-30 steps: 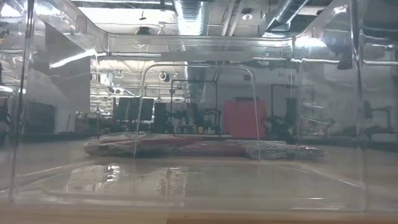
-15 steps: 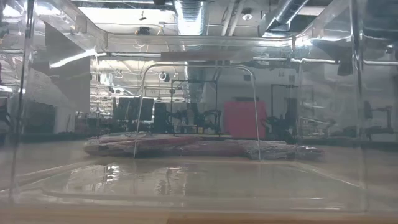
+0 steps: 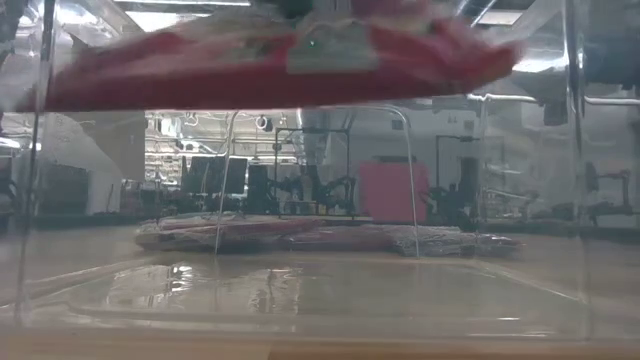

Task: Sort popcorn bags into baskets
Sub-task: Put the red popcorn bag into the transparent container

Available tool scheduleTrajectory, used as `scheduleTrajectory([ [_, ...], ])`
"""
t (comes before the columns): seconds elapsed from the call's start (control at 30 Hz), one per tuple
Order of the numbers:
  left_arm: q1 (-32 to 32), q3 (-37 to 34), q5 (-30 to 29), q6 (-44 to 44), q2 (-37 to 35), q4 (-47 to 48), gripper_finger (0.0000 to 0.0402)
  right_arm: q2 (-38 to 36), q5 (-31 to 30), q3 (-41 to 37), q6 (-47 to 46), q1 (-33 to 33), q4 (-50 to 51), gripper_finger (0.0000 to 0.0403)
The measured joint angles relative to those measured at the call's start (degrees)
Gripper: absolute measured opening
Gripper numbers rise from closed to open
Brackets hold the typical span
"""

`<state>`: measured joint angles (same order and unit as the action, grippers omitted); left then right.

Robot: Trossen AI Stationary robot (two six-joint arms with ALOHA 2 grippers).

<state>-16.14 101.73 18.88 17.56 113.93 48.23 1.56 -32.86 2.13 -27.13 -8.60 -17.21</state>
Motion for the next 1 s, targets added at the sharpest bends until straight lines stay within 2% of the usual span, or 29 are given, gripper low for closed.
scheduleTrajectory([
  [0.37, -0.1, 0.1, 1.5, 0.8, 1.4, -2.0, 0.0000, 0.0, 0.0, 0.0, 0.1, 0.0, 0.9, 0.0255],
  [0.47, -0.1, 0.1, 1.9, 0.9, 2.2, -3.4, 0.0013, 0.0, 0.0, 0.0, 0.1, 0.0, 0.9, 0.0255],
  [0.57, -0.1, 0.1, 4.0, 1.0, 2.4, -3.4, 0.0047, 0.0, 0.1, 0.0, 0.1, 0.0, 0.9, 0.0255],
  [0.83, 1.4, 0.3, 6.5, 4.2, 2.4, -2.2, 0.0186, 0.0, 0.1, 0.0, 0.1, 0.0, 0.9, 0.0255],
  [0.9, 2.2, 2.6, 7.1, 4.6, 2.5, 0.8, 0.0205, 0.0, 0.1, 0.0, 0.1, 0.0, 0.9, 0.0255],
  [1.0, 3.7, 8.7, 6.6, 2.4, 2.0, 7.8, 0.0212, 0.0, 0.1, 0.0, 0.1, 0.0, 0.9, 0.0255],
])
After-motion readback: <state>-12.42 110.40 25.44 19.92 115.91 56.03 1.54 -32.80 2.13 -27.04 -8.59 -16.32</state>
